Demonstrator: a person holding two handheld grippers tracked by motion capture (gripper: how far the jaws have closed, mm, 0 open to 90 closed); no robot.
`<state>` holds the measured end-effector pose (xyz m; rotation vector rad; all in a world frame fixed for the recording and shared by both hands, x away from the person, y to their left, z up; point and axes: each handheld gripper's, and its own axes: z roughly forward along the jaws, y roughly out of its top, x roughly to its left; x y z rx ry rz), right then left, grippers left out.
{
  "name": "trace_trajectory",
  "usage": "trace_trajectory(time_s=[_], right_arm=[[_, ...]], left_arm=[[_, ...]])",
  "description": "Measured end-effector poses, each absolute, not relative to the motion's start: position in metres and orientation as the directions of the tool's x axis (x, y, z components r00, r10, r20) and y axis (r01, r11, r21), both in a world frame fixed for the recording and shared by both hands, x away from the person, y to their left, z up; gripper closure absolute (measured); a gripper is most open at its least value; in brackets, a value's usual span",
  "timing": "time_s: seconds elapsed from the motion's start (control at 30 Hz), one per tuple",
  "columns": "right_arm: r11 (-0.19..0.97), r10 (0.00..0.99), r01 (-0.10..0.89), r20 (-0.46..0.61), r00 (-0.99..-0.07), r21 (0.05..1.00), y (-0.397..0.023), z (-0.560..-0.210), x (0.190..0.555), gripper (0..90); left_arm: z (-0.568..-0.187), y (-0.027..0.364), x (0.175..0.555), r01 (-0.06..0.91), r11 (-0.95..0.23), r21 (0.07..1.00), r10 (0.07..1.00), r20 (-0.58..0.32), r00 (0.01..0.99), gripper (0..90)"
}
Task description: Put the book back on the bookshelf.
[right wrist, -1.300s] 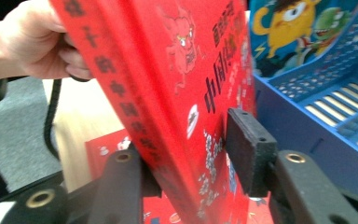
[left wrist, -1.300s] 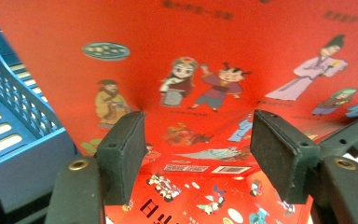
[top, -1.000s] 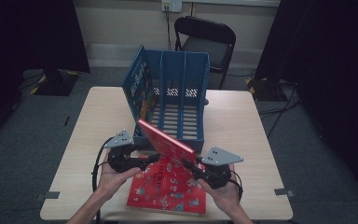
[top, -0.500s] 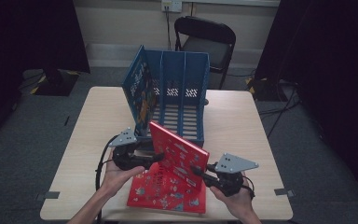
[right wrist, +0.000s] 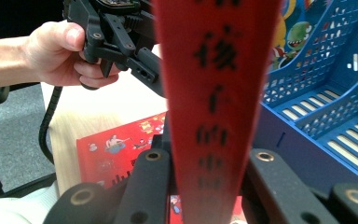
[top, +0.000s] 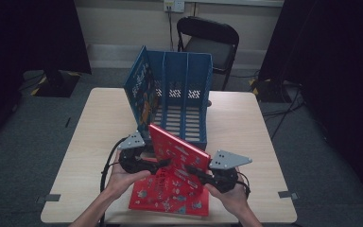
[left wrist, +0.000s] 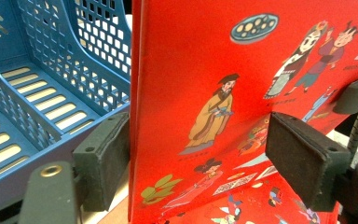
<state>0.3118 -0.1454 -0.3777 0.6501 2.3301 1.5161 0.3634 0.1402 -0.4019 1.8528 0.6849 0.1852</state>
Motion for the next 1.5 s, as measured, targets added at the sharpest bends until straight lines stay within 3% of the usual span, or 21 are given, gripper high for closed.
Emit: trace_trajectory(time_s=[0.37, 0.73, 0.83, 1.5], right_arm=[[0.336, 0.53, 0.19, -0.018, -0.848, 0.922, -0.142, -0.382, 0.318, 80.5], [0.301, 0.549, 0.247, 0.044, -0.835, 0.921, -0.145, -0.377, 0.323, 80.6], [0.295, 0.55, 0.256, 0.055, -0.833, 0.921, -0.145, -0.375, 0.324, 80.6], [0.261, 0.558, 0.241, 0.058, -0.828, 0.935, -0.145, -0.35, 0.332, 80.7]], left_arm=[[-0.403, 0.139, 0.364, 0.352, -0.235, 0.906, 0.555, -0.172, 0.814, 25.6], [-0.417, 0.18, 0.353, 0.401, -0.316, 0.86, 0.613, -0.137, 0.778, 21.5], [-0.428, 0.198, 0.354, 0.447, -0.286, 0.848, 0.637, -0.181, 0.749, 21.2], [-0.446, 0.23, 0.367, 0.508, -0.243, 0.826, 0.734, -0.186, 0.653, 23.6]])
